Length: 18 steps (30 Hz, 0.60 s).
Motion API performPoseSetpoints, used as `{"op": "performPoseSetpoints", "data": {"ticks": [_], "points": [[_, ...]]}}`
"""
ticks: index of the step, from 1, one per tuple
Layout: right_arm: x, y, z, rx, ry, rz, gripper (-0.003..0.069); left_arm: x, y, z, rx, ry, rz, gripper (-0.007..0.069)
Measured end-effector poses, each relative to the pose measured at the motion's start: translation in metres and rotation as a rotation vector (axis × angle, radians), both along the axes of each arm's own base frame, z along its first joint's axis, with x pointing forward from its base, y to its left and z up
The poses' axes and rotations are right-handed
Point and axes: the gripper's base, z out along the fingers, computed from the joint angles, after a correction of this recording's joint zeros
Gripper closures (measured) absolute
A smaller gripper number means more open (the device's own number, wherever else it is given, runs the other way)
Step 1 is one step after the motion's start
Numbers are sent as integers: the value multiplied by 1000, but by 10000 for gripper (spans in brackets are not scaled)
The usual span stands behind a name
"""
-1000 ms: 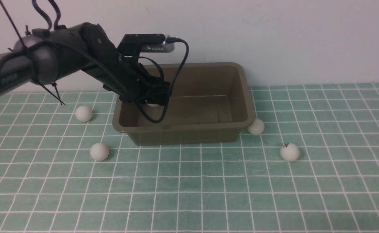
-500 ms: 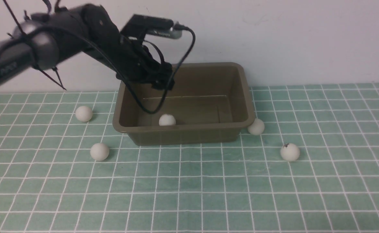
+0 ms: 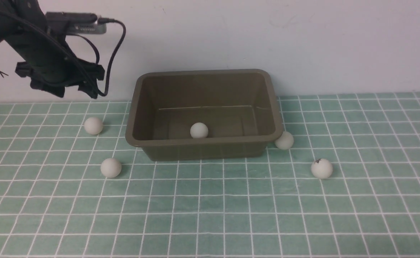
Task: Put the table tennis balls in the box on the green coffee tablecloth.
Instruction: 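Reach for and grasp a ping pong ball on the table beside the basket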
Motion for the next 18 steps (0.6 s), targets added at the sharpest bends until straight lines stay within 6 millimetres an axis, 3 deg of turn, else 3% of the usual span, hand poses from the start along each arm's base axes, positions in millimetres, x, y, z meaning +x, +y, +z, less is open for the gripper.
{"op": "performPoseSetpoints", "data": {"ticks": [9, 12, 15, 18], "points": [[0, 1, 0, 11, 3, 5, 675, 6, 1, -20, 18, -8, 0, 95], [0, 1, 0, 13, 4, 6, 675, 6, 2, -28, 20, 14, 12, 151], [0, 1, 0, 14, 5, 7, 675, 4, 4, -31, 37, 47, 17, 273], [-1, 1, 0, 15, 5, 8, 675, -2, 6, -25, 70, 94, 11, 272]]}}
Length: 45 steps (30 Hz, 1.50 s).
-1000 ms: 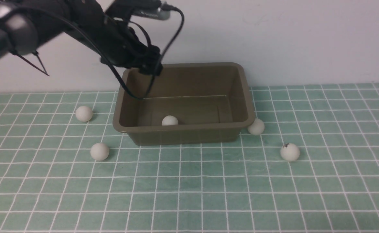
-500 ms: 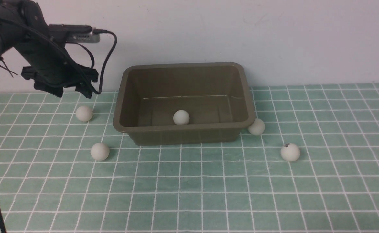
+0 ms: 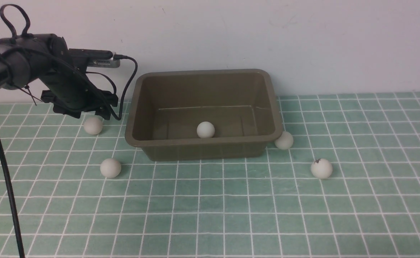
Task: Put the table tennis balls in the box on the green coffee tablecloth.
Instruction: 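Reach for and grasp a ping pong ball on the table beside the basket, then drop the ball into the bin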
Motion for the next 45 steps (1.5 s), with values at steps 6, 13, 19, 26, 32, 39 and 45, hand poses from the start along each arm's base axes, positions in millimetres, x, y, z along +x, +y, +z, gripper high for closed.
{"op": "performPoseSetpoints", "data": {"ticks": [6, 13, 19, 26, 32, 39, 45], "points": [[0, 0, 0, -6, -4, 2, 675, -13, 6, 39, 72, 59, -9, 272], [0, 0, 0, -9, -7, 5, 675, -29, 1, 120, 44, 32, -6, 272], [0, 0, 0, -12, -7, 6, 675, -38, -37, 164, -133, -64, -184, 272], [0, 0, 0, -26, -17, 12, 675, -32, -109, 147, -280, -99, -451, 272], [0, 0, 0, -31, -21, 14, 675, -19, -144, 109, -232, -111, -566, 272], [-1, 1, 0, -28, -15, 24, 675, -9, -163, 70, -211, -101, -596, 212], [-2, 2, -1, -21, -2, 42, 675, -9, -164, 67, -195, -82, -606, 66]]}}
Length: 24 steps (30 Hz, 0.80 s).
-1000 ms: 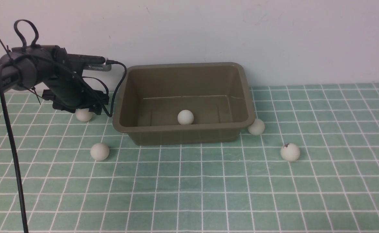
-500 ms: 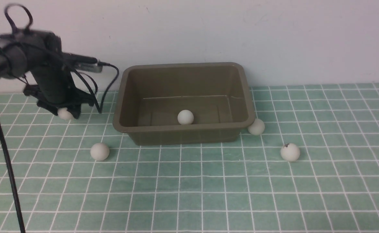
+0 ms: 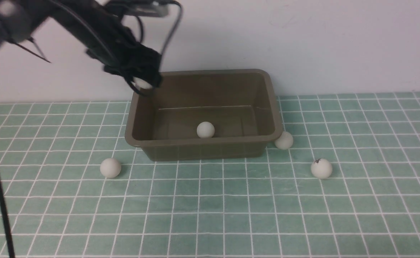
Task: Put the table tennis balls in the box on the green coffee tablecloth.
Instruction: 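Drop the ball into the bin, then reach for and grasp a ping pong ball on the table beside the basket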
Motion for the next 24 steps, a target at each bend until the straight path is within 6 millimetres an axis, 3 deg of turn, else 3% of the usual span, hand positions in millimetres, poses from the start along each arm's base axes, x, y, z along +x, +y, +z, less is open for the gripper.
{"op": "performPoseSetpoints", "data": {"ticks": [7, 12, 17, 21, 24], "points": [[-1, 1, 0, 3, 7, 11, 675, -10, 12, 41, 60, 42, -8, 32], [-1, 1, -1, 0, 11, 19, 675, -25, 33, 95, 98, -24, 35, 60], [-2, 2, 0, -11, 8, 32, 675, -42, 57, 129, 94, -63, 105, 88], [-2, 2, 0, -17, 3, 34, 675, -63, 83, 131, 94, -6, 186, 104], [-2, 2, 0, -19, 3, 37, 675, -74, 94, 121, 109, 48, 207, 104]]}}
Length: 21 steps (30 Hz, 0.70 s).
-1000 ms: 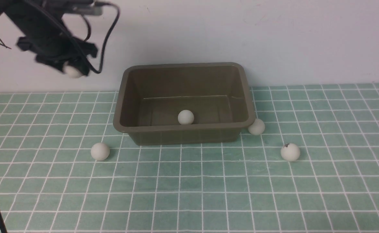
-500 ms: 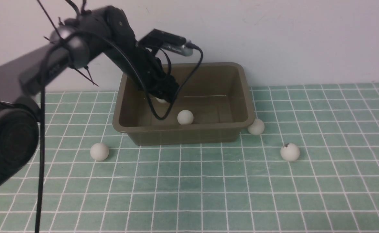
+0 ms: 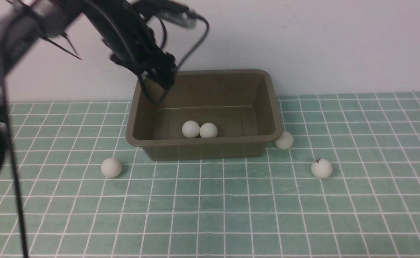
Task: Put the table tennis balls in the box on the green coffee tablecloth.
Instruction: 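Reach for and grasp a ping pong ball on the table beside the basket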
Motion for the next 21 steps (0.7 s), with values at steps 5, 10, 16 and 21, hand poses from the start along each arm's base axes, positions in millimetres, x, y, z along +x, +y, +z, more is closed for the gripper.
{"op": "performPoseSetpoints", "data": {"ticks": [5, 10, 16, 21], "points": [[0, 0, 0, -1, 0, 1, 675, -26, 21, -34, 23, 149, 35, 104], [0, 0, 0, -1, 0, 1, 675, -45, 33, -73, 48, 235, 5, 104], [0, 0, 0, -1, 0, 1, 675, -51, 34, -101, 75, 197, -108, 104], [0, 0, 0, -1, 0, 1, 675, -48, 32, -113, 103, 91, -221, 104]]}}
